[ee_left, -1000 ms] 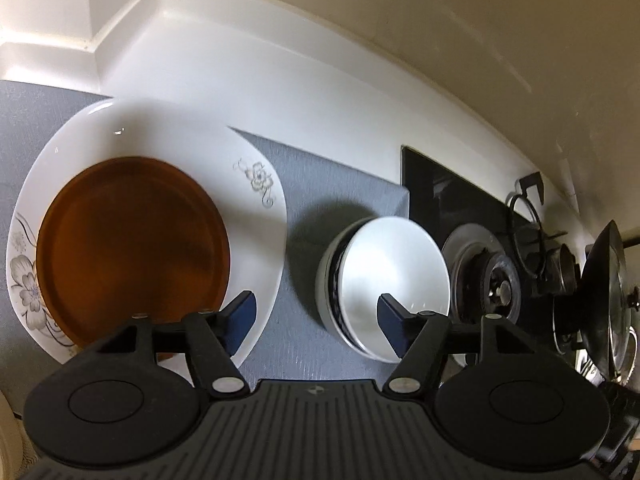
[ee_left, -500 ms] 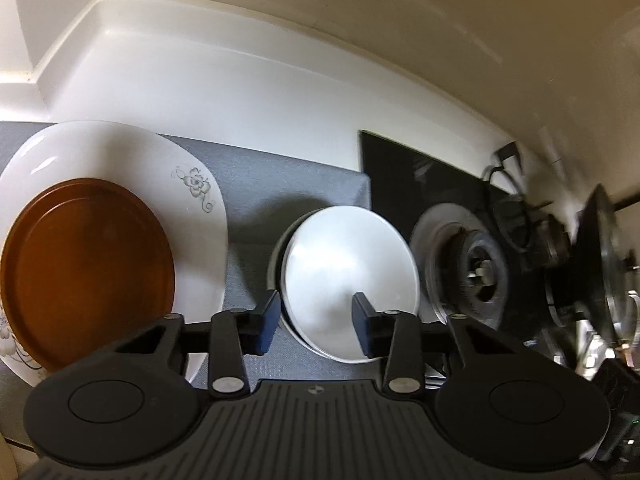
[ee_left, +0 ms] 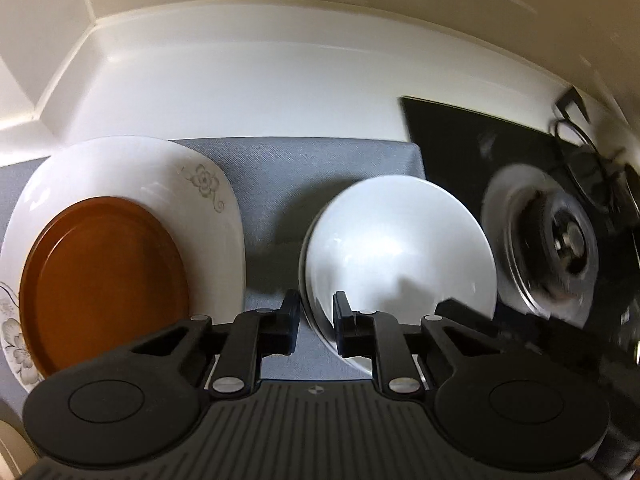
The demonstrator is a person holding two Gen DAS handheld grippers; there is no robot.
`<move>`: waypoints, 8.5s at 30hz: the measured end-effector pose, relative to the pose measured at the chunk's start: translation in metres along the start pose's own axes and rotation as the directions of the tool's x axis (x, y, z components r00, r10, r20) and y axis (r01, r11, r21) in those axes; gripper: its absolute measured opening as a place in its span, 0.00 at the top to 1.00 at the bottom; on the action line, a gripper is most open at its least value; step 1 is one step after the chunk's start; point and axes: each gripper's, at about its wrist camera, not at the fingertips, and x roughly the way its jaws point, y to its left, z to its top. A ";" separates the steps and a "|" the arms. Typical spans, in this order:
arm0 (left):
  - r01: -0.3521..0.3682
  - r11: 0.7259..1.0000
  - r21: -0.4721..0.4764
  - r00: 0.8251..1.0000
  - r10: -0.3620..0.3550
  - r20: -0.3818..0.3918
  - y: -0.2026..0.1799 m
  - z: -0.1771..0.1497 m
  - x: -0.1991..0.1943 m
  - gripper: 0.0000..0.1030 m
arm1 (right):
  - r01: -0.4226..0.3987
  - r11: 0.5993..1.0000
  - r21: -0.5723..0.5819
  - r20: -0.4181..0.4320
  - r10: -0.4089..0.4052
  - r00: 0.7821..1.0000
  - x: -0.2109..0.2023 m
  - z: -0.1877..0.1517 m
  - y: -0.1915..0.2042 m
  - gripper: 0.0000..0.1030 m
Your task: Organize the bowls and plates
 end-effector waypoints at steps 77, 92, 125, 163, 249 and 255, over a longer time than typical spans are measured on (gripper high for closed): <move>-0.128 0.834 -0.536 0.989 0.150 -0.003 0.270 -0.134 -0.203 0.75 | -0.411 0.872 -0.265 -0.280 0.338 0.898 0.009 -0.034 0.329 0.62; -0.134 0.806 -0.577 0.991 0.110 -0.077 0.297 -0.184 -0.186 0.74 | -0.451 0.860 -0.240 -0.427 0.324 0.844 0.030 -0.083 0.335 0.61; -0.049 0.837 -0.545 0.999 0.037 -0.032 0.311 -0.205 -0.169 0.73 | -0.495 0.819 -0.290 -0.417 0.357 0.836 0.060 -0.086 0.323 0.94; 0.068 0.768 -0.637 0.993 -0.117 -0.034 0.331 -0.211 -0.112 0.43 | -0.451 0.892 -0.019 -0.452 0.395 0.800 0.079 -0.128 0.292 0.40; -0.239 0.968 -0.079 0.941 0.251 0.229 0.072 -0.120 -0.267 0.00 | 0.042 0.979 -0.198 -0.041 -0.051 0.998 -0.145 -0.048 0.240 0.00; -0.301 0.949 -0.089 0.905 0.314 0.286 0.037 -0.141 -0.291 0.00 | 0.064 0.981 -0.181 -0.041 -0.073 0.996 -0.184 -0.047 0.249 0.01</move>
